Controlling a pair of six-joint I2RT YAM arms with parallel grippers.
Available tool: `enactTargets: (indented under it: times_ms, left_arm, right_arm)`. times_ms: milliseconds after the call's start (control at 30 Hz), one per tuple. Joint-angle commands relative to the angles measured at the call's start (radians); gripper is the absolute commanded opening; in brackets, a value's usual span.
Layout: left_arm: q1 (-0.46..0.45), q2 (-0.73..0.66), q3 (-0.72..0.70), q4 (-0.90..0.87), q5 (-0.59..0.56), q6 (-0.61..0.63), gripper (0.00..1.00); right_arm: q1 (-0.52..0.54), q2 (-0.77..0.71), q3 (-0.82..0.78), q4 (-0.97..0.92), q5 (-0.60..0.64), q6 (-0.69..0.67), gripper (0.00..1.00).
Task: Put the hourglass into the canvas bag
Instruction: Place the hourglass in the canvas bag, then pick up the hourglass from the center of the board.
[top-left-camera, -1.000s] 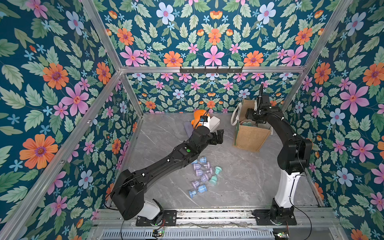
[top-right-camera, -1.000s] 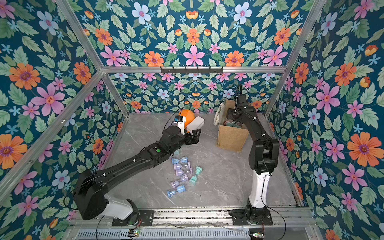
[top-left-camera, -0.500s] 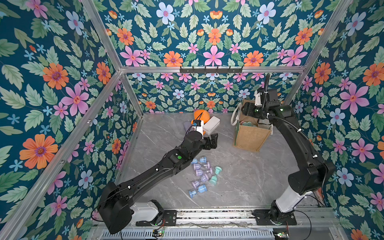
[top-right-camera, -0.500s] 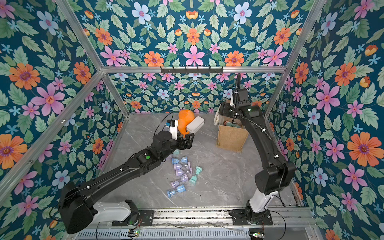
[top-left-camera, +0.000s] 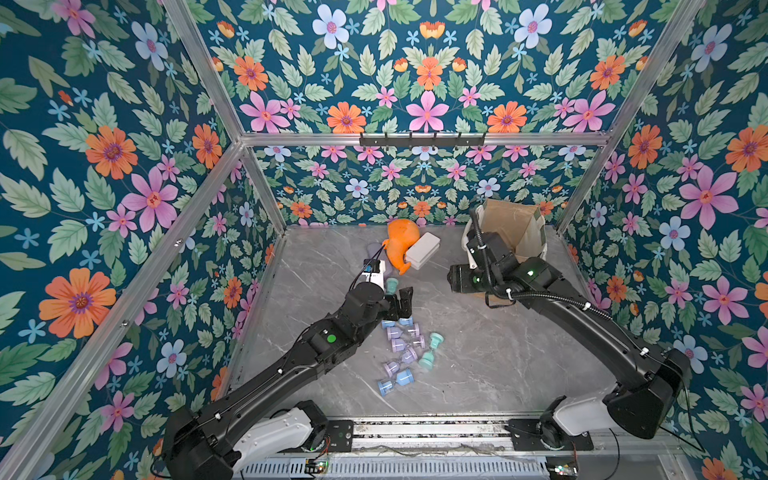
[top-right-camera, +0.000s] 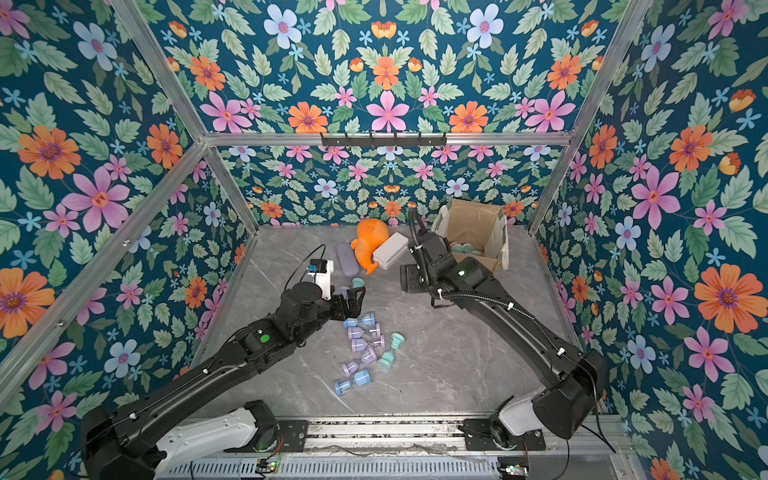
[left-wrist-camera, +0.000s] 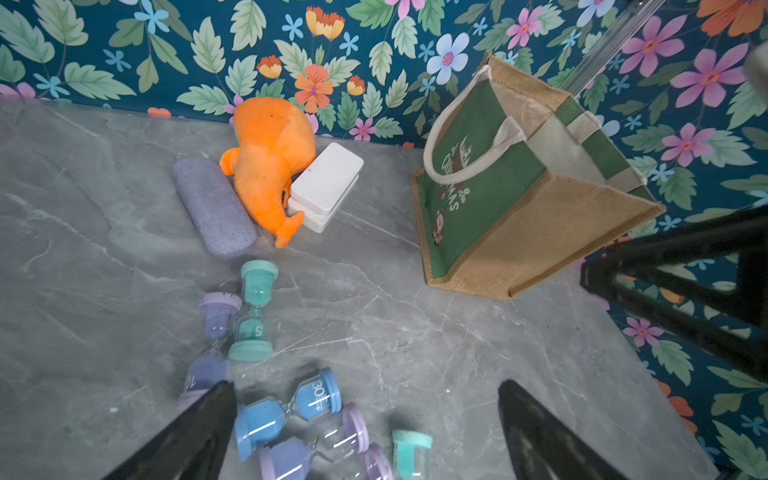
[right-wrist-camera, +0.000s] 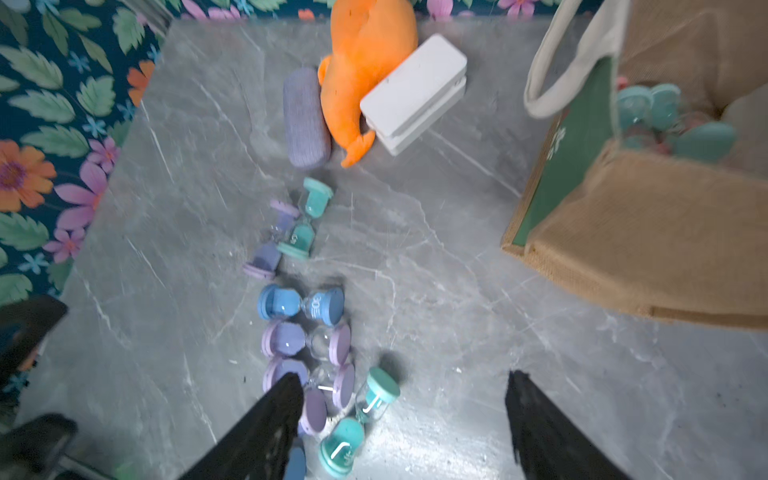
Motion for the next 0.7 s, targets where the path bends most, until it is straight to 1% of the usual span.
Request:
enactTargets:
  times_ms: [0,100,267,500,667]
  left_arm:
    - [0.0,-0.045,-0.035,-0.056,-0.018,-0.007,1.0]
    - [0.001,-0.071,-0.057,-0.082,-0.032,-0.022,1.0]
    - [0.0,-0.102,-0.098,-0.083,-0.015,-0.048,1.0]
    - [0.0,-0.131,-0.143,-0.076,-0.037,-0.086,1.0]
    - [0.0,-0.145,-0.158,-0.071,-0.046,-0.098,1.0]
  right_arm:
    - [0.067,-0.015,-0.079,0.007,0.042,0.104,0.79]
    - [0.124,-0.006,-0.146,0.019,0.027,0.18,0.79]
    - [0.204,0.02,-0.248,0.07,-0.012,0.294,0.79]
    - [0.267,0.091,-0.348,0.173,-0.093,0.41,0.79]
    - [0.291,0.141,-0.365,0.192,-0.096,0.464,0.79]
